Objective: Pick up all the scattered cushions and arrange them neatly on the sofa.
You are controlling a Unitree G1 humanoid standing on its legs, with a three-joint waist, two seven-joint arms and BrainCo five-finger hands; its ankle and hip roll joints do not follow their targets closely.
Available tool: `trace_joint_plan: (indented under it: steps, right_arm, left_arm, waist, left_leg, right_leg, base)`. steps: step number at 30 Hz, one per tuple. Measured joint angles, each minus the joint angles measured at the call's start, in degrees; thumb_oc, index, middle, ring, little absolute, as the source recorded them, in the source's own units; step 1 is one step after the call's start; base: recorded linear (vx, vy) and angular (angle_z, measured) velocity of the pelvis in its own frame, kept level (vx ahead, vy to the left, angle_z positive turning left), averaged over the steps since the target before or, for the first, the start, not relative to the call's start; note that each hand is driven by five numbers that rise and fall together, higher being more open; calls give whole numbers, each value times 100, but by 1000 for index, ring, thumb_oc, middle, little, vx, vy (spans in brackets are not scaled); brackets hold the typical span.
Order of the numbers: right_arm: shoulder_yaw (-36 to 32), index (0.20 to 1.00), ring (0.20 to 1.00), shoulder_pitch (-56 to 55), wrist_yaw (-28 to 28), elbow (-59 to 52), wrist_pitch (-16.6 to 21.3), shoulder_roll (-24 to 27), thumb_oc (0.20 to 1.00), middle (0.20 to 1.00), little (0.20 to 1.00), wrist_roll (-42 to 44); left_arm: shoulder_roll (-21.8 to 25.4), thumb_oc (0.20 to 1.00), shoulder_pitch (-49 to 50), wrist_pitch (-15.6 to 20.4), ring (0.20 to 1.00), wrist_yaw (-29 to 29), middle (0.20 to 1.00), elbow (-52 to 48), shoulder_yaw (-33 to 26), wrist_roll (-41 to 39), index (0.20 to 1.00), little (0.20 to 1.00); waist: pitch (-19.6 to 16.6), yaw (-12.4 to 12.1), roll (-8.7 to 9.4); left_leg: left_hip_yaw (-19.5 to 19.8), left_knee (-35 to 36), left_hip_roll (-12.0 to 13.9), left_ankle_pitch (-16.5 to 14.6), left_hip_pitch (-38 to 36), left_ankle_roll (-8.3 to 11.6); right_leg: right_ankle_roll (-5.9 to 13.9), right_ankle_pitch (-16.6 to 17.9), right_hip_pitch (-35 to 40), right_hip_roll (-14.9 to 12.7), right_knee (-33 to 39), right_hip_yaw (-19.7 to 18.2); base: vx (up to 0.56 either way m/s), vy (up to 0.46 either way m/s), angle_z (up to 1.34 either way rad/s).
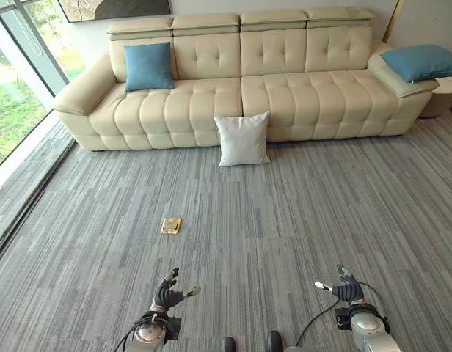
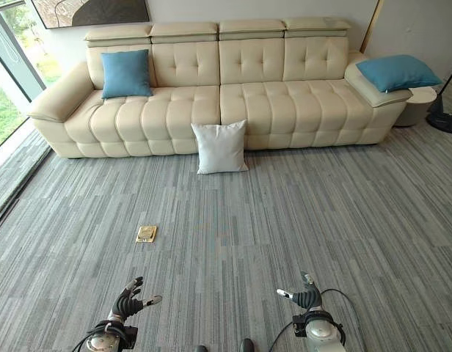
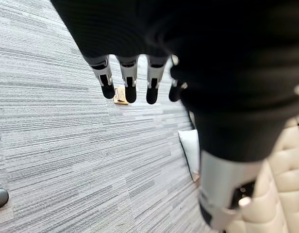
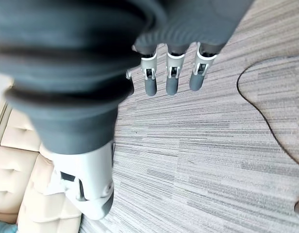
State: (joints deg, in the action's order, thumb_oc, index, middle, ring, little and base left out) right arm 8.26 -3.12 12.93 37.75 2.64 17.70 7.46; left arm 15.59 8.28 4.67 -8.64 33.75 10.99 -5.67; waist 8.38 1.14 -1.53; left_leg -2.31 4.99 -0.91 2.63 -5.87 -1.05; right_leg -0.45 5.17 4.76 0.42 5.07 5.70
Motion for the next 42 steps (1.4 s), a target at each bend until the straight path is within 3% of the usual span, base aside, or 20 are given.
trace_joint_plan:
  steps: [9,26,42]
  right_arm:
    - [9,1000,1000,-52,-52,1,0,-144,1000,1000,1000,42]
    - [25,1000,1000,-71,-50,39,-46,-174,1000,1000,1000,-11]
    - [40,1000,1000,-98,-57,124,-65,-201,1000,1000,1000,-8]
  left_arm:
    - [-18,1000,32,-7,1000,-37,1000,1,-6,-48,1000,1000]
    - [-19,1000,53,-52,1000,-34,1000,86,-25,-221,1000,1000]
    - [-18,1000,58,-79,1000,-37,1000,101,-33,-452,1000,1000]
  waist:
    - [-135,-13,110]
    - [-250,-17,63]
    - [-296,-41,179]
  left_leg:
    - [2,-2,-1,32,-15,-39]
    - [71,0,-6,8,-6,-5]
    - [123,0,-20,17,178,0]
  right_leg:
    - [32,51,10,-1,-2,16]
    - [52,32,41,-4,-1,63]
    - [54,34,-133,-13,-2,102]
  base:
    - [0,0,0]
    - [-1,2,1]
    - [11,22,1]
